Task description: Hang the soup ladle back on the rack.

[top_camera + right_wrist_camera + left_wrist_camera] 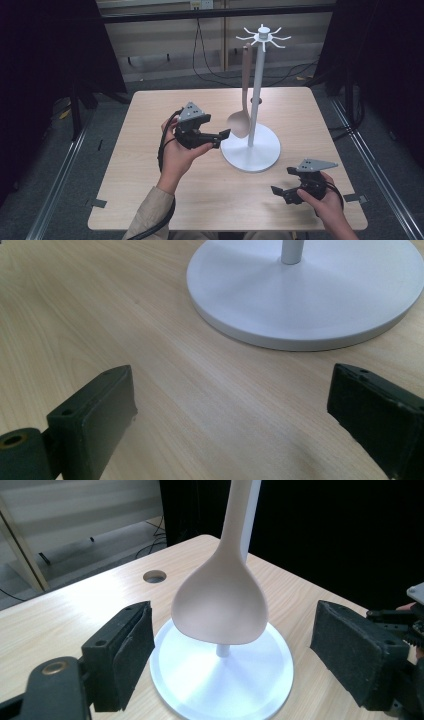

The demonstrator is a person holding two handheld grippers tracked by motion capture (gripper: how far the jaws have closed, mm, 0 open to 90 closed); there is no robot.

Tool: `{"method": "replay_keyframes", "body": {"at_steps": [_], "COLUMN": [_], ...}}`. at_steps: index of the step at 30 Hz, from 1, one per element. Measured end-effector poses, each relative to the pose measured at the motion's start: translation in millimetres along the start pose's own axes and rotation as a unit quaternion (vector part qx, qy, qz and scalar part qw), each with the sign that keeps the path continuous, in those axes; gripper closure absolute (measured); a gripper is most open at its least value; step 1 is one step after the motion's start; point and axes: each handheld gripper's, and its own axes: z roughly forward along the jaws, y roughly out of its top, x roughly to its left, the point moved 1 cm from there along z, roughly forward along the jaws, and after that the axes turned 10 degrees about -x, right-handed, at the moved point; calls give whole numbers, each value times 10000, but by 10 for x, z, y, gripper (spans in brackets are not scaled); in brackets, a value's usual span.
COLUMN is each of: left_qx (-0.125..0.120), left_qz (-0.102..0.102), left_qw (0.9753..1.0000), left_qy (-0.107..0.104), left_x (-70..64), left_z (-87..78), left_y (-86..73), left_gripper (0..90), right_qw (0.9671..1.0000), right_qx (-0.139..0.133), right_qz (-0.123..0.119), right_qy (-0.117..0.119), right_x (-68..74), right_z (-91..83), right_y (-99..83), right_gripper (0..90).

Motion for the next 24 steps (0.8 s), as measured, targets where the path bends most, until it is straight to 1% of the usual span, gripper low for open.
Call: {"method": "replay_keyframes", "body": {"at_steps": [4, 7, 14, 19, 21, 24], "left_qx": [46, 103, 180, 188, 232, 273], "left_qz": [5, -41, -50, -122, -120, -176], "left_qw": [10000, 9999, 9997, 9996, 9995, 9993], "left_qy": [29, 35, 141, 163, 168, 184], "left_x": [23, 38, 73, 92, 104, 119], "left_z": [-46, -76, -155, -223, -251, -283], "left_y": [-83, -159, -345, -461, -513, -597], "left_gripper": [162, 157, 142, 141, 141, 138], "right_qw": [10000, 10000, 10000, 10000, 10000, 10000], "right_qx": [14, 15, 23, 39, 45, 51], "right_qz": [15, 6, -1, -12, -4, -7], "right_qy": [11, 15, 15, 5, 7, 20], "right_x": [3, 4, 7, 11, 14, 16], "right_z": [4, 7, 14, 19, 21, 25], "right_y": [-3, -5, -10, -14, -14, -17], "right_gripper": [50, 50, 50, 50, 50, 50]}}
